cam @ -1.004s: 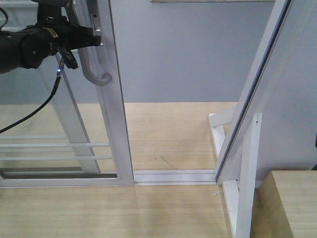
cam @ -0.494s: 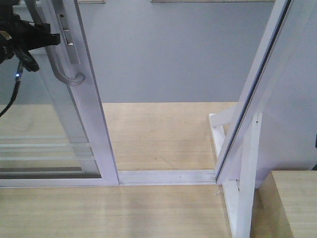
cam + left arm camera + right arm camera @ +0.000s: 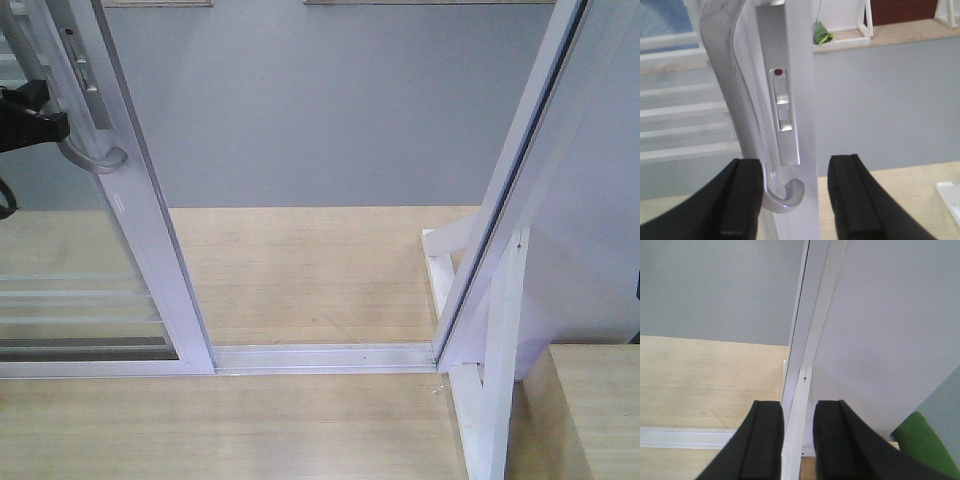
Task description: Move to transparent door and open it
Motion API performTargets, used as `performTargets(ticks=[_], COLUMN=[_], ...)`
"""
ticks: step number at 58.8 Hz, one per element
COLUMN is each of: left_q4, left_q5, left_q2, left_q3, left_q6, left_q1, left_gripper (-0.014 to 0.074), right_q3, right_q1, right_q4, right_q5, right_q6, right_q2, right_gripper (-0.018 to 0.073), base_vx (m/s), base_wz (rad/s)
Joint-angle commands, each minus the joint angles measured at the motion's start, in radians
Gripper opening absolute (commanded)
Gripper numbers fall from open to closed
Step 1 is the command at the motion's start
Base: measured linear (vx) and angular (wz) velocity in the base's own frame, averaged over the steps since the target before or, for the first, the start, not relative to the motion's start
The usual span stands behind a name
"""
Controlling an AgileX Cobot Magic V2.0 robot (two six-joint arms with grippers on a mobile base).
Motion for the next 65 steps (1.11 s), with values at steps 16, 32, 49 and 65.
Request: performTargets(ticks=[16,32,49,65], left_q4=[-0.010,-0.006,-0.008,0.016], left_q5=[-0.034,-0.052,-0.112,0.097], left_q2=[-0.221,-0.259,-0.698,-1.071], left_q3=[0.121,0.201,0.468,0.632], left_q6=[-0.001,0.009,-0.025,-0.028], left_q1=[-0.004,-0.003,0.000,0.000], left_gripper=[0.0426,0.0403,0.0007,-0.0007], right_q3=[-0.028,-0.028,-0.028,-0.028], right_q1=[-0.006,-0.006,-0.006,-0.006], right_q4=[-0.023,-0.023,-0.023,-0.023], right_q5=[-0.059,-0.057,-0.058,-0.059], right_q6=[-0.006,-0.006,-0.006,-0.006], right_q2=[-0.002,-0.002,-0.002,-0.002], right_gripper=[0.0260,0.0260,0.0260,0.0260], base_vx=[0.00,0.00,0.00,0.00], base_wz=[0.00,0.00,0.00,0.00])
